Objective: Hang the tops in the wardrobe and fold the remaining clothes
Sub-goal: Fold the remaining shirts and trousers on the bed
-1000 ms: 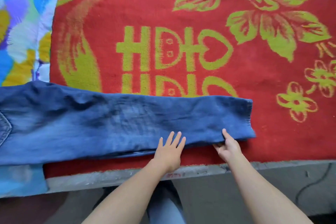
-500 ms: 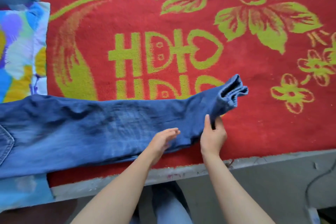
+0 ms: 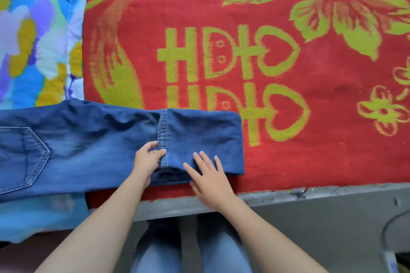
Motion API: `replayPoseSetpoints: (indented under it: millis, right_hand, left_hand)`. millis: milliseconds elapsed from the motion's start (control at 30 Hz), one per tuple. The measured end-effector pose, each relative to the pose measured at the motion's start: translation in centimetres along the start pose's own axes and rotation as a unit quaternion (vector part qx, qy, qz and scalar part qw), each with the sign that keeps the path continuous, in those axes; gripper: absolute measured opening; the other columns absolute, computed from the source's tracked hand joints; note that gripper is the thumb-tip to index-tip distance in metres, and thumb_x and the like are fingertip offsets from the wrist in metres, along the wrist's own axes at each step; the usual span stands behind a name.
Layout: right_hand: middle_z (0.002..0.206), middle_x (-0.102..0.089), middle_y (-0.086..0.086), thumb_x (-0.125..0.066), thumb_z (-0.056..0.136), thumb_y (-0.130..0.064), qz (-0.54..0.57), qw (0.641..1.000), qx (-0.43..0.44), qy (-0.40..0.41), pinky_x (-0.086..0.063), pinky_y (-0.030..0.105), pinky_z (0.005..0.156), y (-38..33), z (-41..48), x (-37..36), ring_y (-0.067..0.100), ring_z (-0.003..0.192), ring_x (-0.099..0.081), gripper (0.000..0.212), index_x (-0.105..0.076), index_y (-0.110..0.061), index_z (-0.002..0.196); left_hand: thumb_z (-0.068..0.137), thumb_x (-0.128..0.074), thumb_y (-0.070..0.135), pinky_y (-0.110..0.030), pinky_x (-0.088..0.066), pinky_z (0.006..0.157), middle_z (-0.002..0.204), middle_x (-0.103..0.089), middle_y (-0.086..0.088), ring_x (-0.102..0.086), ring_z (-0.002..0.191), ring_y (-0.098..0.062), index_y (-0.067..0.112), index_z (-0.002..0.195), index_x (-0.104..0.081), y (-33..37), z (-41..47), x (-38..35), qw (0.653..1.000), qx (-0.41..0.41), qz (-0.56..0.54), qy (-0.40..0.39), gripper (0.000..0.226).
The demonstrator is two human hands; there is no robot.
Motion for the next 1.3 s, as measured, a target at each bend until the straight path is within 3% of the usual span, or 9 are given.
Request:
replayPoseSetpoints:
  millis: [100, 233, 333, 467, 633, 867, 1000, 1100, 1300]
  right_hand:
    - [0.138, -0.048, 0.019, -0.041, 0.084, -0.044, -0.003, 0.992, -0.109, 0.064, -0.026, 0.053, 0.102, 4.4, -0.7, 1.8, 0.033, 0.131, -0.033, 0.049, -0.045, -0.024, 0.129]
    - [0.151, -0.028, 0.017, -0.024, 0.082, -0.058, 0.008, 0.982, -0.179, -0.058, -0.031, 0.058, 0.102, 7.1, 0.5, -0.7, 0.036, 0.136, -0.022, 0.066, -0.036, -0.029, 0.139]
    - [0.152, 0.024, 0.009, -0.002, 0.083, -0.066, 0.016, 0.967, -0.16, -0.197, -0.007, 0.058, 0.112, 7.1, 1.3, -3.5, 0.035, 0.143, 0.014, 0.073, -0.006, -0.036, 0.149]
    - [0.155, 0.02, 0.011, -0.027, 0.095, -0.057, 0.029, 0.956, -0.161, -0.245, -0.002, 0.057, 0.112, 7.2, 1.7, -3.4, 0.033, 0.142, 0.019, 0.062, -0.004, -0.036, 0.149]
    - [0.126, -0.058, 0.022, -0.039, 0.081, -0.034, 0.01, 0.988, -0.151, -0.01, -0.051, 0.051, 0.084, 7.6, 3.0, 2.7, 0.038, 0.115, -0.057, 0.049, -0.066, -0.013, 0.115]
    - [0.156, 0.018, 0.008, -0.027, 0.096, -0.055, -0.003, 0.977, -0.153, -0.149, 0.001, 0.052, 0.114, 9.7, 7.5, -1.1, 0.027, 0.143, 0.019, 0.07, 0.007, -0.027, 0.15]
    - [0.156, 0.019, 0.004, -0.036, 0.094, -0.054, 0.068, 0.961, -0.165, -0.21, 0.0, 0.05, 0.114, 10.1, 8.5, -0.2, 0.024, 0.143, 0.02, 0.072, 0.003, -0.03, 0.15]
    - [0.158, 0.009, 0.006, -0.048, 0.092, -0.045, 0.128, 0.963, -0.224, -0.075, -0.007, 0.044, 0.115, 11.1, 5.9, 2.4, 0.025, 0.145, 0.008, 0.073, -0.007, -0.029, 0.15]
    - [0.109, -0.063, 0.009, -0.073, 0.07, -0.026, 0.47, 0.768, -0.434, -0.018, -0.048, 0.034, 0.084, 12.0, -2.5, -1.4, 0.023, 0.098, -0.059, 0.036, -0.058, -0.016, 0.102]
  left_hand:
    - [0.09, -0.052, -0.004, -0.036, -0.045, 0.071, 0.082, -0.06, -0.009, -0.056, 0.072, -0.022, 0.002, 0.115, -0.052, -0.4, -0.5, 1.0, 0.997, -0.052, 0.024, 0.056, 0.026]
    - [0.087, -0.057, 0.005, -0.04, -0.043, 0.081, 0.102, -0.061, -0.016, -0.057, 0.097, -0.037, 0.006, 0.126, -0.049, -1.8, -1.8, 2.7, 0.962, -0.067, 0.219, 0.148, 0.04]
    - [0.071, -0.067, 0.001, -0.051, -0.044, 0.084, 0.127, -0.048, -0.026, -0.048, 0.112, -0.045, 0.009, 0.135, -0.044, 1.8, -3.3, 1.0, 0.845, -0.238, 0.424, 0.22, 0.068]
    - [0.068, -0.07, 0.025, -0.055, -0.028, 0.104, 0.149, -0.029, -0.021, -0.025, 0.136, -0.033, 0.019, 0.139, -0.043, 2.5, -3.6, -5.1, 0.657, -0.378, 0.646, 0.092, 0.076]
    - [0.094, -0.032, 0.055, -0.052, 0.0, 0.114, 0.156, 0.017, -0.012, 0.015, 0.144, -0.028, 0.031, 0.15, 0.003, 2.5, -0.3, -5.1, 0.648, -0.256, 0.717, 0.009, 0.07]
    - [0.096, -0.031, 0.052, -0.049, -0.002, 0.115, 0.154, 0.025, -0.006, 0.019, 0.143, -0.02, 0.028, 0.147, 0.016, 2.5, 0.6, -3.8, 0.623, -0.226, 0.748, -0.034, 0.074]
    - [0.09, -0.049, 0.045, -0.051, -0.011, 0.114, 0.157, 0.01, -0.012, 0.007, 0.145, -0.026, 0.024, 0.151, -0.002, 4.7, -0.2, -3.4, 0.624, -0.281, 0.729, -0.009, 0.08]
    - [0.055, -0.084, 0.032, -0.059, -0.039, 0.097, 0.144, -0.038, -0.024, -0.034, 0.134, -0.038, 0.011, 0.135, -0.048, 4.5, -3.1, -2.7, 0.634, -0.385, 0.668, 0.062, 0.09]
    - [0.039, -0.088, 0.052, -0.053, -0.05, 0.084, 0.13, -0.053, -0.024, -0.041, 0.122, -0.034, 0.003, 0.127, -0.04, -4.2, -4.7, -1.9, 0.688, -0.308, 0.657, -0.019, 0.112]
Point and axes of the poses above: each hand's wrist, its own z-axis towards the middle knuckle, its own x-axis out of the back of the hand, y = z × x, the point moved 9 cm from there along z, towards the middle knuckle
